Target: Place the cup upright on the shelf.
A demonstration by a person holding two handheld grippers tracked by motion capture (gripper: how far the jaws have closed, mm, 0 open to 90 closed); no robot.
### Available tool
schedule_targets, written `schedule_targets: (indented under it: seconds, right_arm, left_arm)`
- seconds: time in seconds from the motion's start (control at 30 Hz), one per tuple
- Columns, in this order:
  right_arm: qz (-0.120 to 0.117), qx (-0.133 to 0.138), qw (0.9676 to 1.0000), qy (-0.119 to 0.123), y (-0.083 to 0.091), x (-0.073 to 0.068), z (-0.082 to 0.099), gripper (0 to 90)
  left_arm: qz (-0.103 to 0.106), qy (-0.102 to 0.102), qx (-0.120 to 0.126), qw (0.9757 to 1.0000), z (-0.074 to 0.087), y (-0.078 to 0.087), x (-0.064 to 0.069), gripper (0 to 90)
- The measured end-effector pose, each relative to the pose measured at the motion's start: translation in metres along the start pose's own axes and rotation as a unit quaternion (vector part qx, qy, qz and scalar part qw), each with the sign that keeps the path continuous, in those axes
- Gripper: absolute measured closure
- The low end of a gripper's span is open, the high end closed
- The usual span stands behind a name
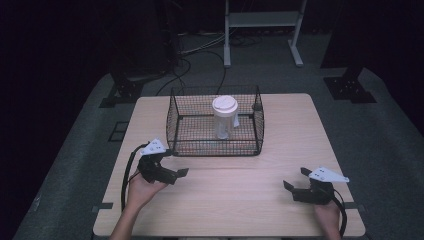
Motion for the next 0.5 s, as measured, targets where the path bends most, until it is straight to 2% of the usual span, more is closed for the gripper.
schedule_targets:
  seconds: [0.27, 0.5]
  right_arm:
    - [0.0, 0.001, 1.0, 0.001, 0.0, 0.0, 0.0, 12.9]
    - [0.001, 0.002, 1.0, 0.002, 0.0, 0.0, 0.0, 12.9]
  left_arm:
    - [-0.028, -0.011, -0.004, 0.9995, 0.015, 0.003, 0.0, 1.1]
    - [-0.029, -0.004, 0.0, 0.9996, 0.026, 0.005, 0.0, 1.1]
Point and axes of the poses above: each handheld gripper's, and its own axes: y roughly backward along the jaws, z roughly out of its underside, x roughly to its right, the point moved 10 cm from there along -y, roughly forward along the jaws, and after that the axes turned 8 degrees about -x, right-handed, at the moved point
